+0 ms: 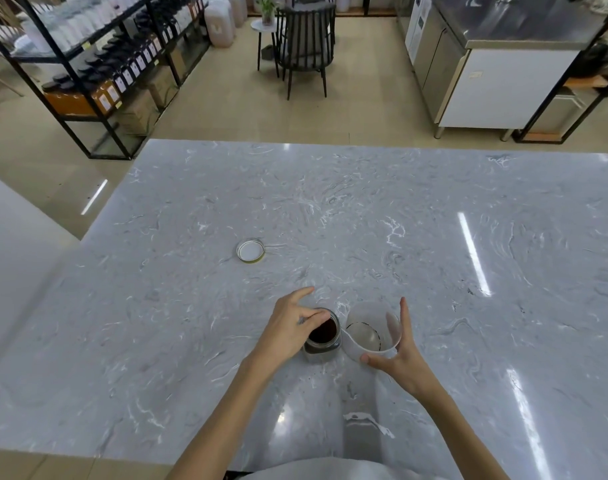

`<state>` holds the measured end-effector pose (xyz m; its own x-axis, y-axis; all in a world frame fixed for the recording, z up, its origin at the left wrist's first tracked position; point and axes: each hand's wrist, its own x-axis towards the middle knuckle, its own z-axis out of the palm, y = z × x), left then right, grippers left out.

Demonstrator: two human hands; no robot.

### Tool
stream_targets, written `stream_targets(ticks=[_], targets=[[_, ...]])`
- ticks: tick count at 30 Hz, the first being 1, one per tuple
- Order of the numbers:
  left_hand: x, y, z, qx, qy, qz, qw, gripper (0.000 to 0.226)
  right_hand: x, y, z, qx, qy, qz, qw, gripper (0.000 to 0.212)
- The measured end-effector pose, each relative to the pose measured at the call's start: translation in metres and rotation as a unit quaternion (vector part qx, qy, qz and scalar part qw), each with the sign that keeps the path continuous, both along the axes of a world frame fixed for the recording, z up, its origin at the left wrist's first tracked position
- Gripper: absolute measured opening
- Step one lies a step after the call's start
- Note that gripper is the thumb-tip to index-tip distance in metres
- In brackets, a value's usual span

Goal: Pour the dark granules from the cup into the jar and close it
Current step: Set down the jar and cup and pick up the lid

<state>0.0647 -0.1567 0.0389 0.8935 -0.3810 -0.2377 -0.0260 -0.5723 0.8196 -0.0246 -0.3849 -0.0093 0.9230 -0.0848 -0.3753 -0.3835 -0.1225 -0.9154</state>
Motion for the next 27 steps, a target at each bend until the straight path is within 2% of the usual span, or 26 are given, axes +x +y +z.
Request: stream_targets(ticks=[6,10,13,15,17,19,21,22,24,27], targets=[[-0.004,0.007,-0.004,0.068,-0.003,-0.084,0.994,0.037,-0.006,-0.004,0.007,-0.011,0.017,0.013,1.000,0.133],[-0.010,0.008,0.002,0.014,-0.005,-0.022,1.000,0.031,-0.009,-0.005,0.013,-0.031,0.033,0.002,0.999,0.133],[-0.013,0.009,0.006,-0.022,0.022,0.012,0.999,0.041,-0.013,-0.007,0.021,-0.088,0.045,0.008,0.995,0.129],[-0.015,0.014,0.004,-0.038,0.036,-0.006,0.999,0.052,-0.017,-0.009,0.029,-0.155,0.063,0.011,0.986,0.116],[-0.015,0.020,-0.001,-0.034,0.079,-0.035,0.996,0.076,-0.024,-0.009,0.038,-0.260,0.064,-0.021,0.963,0.090],[-0.015,0.026,-0.009,-0.002,0.108,-0.051,0.993,0.107,-0.031,-0.004,0.044,-0.323,0.017,-0.081,0.943,0.064],[-0.014,0.027,-0.020,0.034,0.101,-0.066,0.992,0.123,-0.032,0.007,0.048,-0.327,-0.045,-0.106,0.938,0.047],[-0.014,0.027,-0.026,0.039,0.091,-0.066,0.993,0.120,-0.031,0.014,0.049,-0.327,-0.074,-0.098,0.937,0.043],[-0.012,0.026,-0.036,0.032,0.059,-0.047,0.997,0.099,-0.024,0.029,0.048,-0.339,-0.135,-0.054,0.930,0.039],[-0.006,0.034,-0.045,0.007,0.023,-0.044,0.999,0.080,-0.010,0.059,0.043,-0.389,-0.200,0.052,0.898,0.046]])
